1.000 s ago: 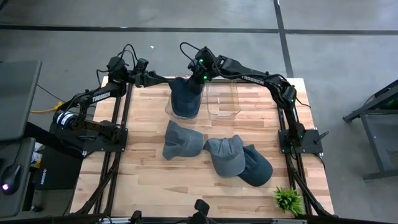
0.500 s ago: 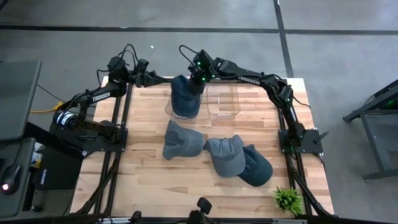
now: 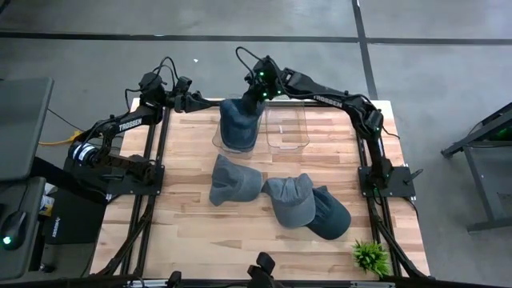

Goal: Pick & Place hat
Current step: Put the blue cap into the left transparent bin

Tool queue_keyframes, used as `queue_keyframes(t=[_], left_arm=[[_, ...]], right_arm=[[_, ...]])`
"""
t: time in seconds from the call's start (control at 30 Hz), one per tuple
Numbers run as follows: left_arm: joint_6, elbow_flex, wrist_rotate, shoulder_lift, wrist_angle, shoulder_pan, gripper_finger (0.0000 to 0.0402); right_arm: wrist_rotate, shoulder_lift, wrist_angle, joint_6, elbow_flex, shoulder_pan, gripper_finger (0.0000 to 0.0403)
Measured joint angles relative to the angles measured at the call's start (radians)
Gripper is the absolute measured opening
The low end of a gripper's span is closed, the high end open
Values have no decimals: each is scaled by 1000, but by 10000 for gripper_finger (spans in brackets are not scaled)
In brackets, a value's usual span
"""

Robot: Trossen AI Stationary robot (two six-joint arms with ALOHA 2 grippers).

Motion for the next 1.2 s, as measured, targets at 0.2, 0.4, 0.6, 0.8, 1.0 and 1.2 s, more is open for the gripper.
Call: queue_keyframes(t=[0.2,0.4,0.6,0.8,1.0,1.2], left_arm=[[10,0,5,0,-8,0,308],[13,0,22,0,-8,0,308],[10,0,42,0,-8,0,308],[10,0,46,0,-7,-3,308],[6,0,59,-27,-7,-3,308],[-15,0,59,-99,-8,-3,308]], right_arm=[[-21,-40,-22,-22,1,4,212],[-36,-107,-88,-39,1,10,210],[-38,-198,-172,-95,1,31,210],[12,-280,-267,-118,1,82,210],[102,-344,-348,-122,1,147,210],[177,-379,-426,-90,1,222,210]])
